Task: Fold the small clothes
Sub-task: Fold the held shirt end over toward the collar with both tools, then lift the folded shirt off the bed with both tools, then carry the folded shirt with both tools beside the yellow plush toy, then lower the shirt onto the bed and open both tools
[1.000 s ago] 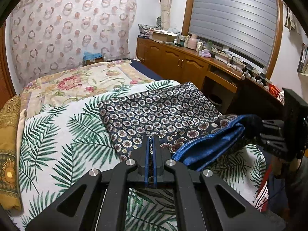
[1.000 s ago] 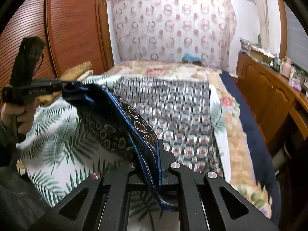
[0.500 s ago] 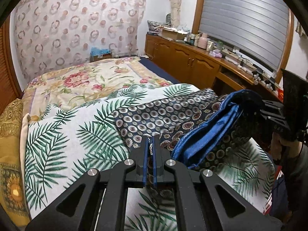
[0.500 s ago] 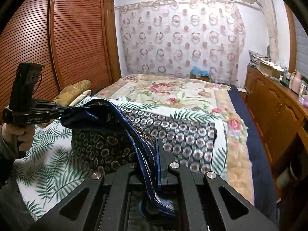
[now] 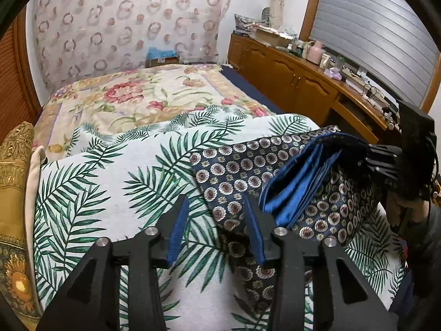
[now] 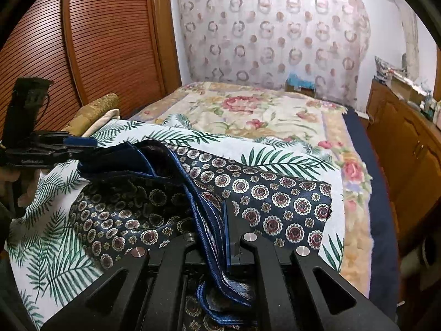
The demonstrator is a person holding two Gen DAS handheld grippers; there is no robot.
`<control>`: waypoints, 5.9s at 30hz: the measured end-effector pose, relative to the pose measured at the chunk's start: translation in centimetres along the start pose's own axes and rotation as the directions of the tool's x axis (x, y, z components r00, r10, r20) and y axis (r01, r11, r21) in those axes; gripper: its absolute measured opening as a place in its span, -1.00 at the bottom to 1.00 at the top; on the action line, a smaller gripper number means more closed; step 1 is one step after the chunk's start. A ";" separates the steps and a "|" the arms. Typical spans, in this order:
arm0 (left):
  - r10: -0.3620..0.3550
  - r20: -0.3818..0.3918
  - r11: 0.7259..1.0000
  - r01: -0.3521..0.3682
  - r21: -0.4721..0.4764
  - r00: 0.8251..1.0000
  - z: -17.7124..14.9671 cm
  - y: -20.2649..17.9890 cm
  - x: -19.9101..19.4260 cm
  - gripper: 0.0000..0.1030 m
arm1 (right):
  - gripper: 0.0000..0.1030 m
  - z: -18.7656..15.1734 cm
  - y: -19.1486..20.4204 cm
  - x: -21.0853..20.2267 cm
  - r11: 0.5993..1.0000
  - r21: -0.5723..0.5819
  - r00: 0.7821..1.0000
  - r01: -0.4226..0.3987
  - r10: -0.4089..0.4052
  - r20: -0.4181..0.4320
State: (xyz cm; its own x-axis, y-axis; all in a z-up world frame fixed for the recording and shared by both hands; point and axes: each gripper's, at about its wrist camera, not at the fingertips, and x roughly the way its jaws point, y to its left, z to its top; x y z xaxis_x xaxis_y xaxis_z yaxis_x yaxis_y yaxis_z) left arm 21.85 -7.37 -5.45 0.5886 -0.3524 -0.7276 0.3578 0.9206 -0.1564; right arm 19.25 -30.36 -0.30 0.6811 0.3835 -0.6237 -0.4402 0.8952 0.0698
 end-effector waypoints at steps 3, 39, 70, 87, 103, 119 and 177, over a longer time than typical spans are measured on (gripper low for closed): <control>-0.012 0.003 1.000 0.013 -0.014 1.000 0.2 0.8 -0.1 0.29 | -0.92 1.1 -0.5 1.0 0.999 0.031 0.999 -0.005 0.006 -0.038; -0.049 -0.069 0.992 0.057 0.116 0.996 3.7 1.2 6.2 0.34 | 0.25 -1.8 -1.6 0.0 0.960 0.193 0.975 0.204 -0.182 -0.123; -0.151 0.018 0.981 0.148 0.126 0.988 3.5 -0.6 2.8 -0.82 | -0.78 -1.3 -2.4 0.0 0.985 0.168 0.999 0.048 -0.044 -0.029; -0.091 0.326 0.994 0.063 0.093 0.941 1.2 2.7 -11.1 -0.83 | -0.81 2.4 5.0 -5.8 0.998 -0.044 0.978 0.033 -0.024 0.206; 0.262 0.427 0.964 -0.215 -0.155 0.865 -3.7 15.9 -18.0 -0.83 | -0.81 11.5 12.7 3.6 0.924 -0.362 0.969 -0.124 0.191 0.157; 0.437 0.347 0.865 -0.282 -0.414 0.830 -13.4 23.7 -18.7 -0.83 | -0.81 20.7 20.9 16.5 0.730 -0.633 0.952 -0.256 0.305 -0.034; 0.556 0.205 0.784 -0.426 -0.451 0.806 -16.8 23.2 -18.6 -0.08 | 0.09 16.2 13.1 23.0 0.920 -0.267 0.958 -0.285 0.277 -0.068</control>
State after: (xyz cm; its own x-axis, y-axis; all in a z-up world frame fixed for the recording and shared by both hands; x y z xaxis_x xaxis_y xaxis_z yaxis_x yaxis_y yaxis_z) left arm 7.09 23.39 -6.78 0.8216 0.1932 -0.5364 -0.2973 0.9480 -0.1140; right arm 38.64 -6.16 -1.08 0.4907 0.6004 -0.6315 -0.7560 0.6537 0.0341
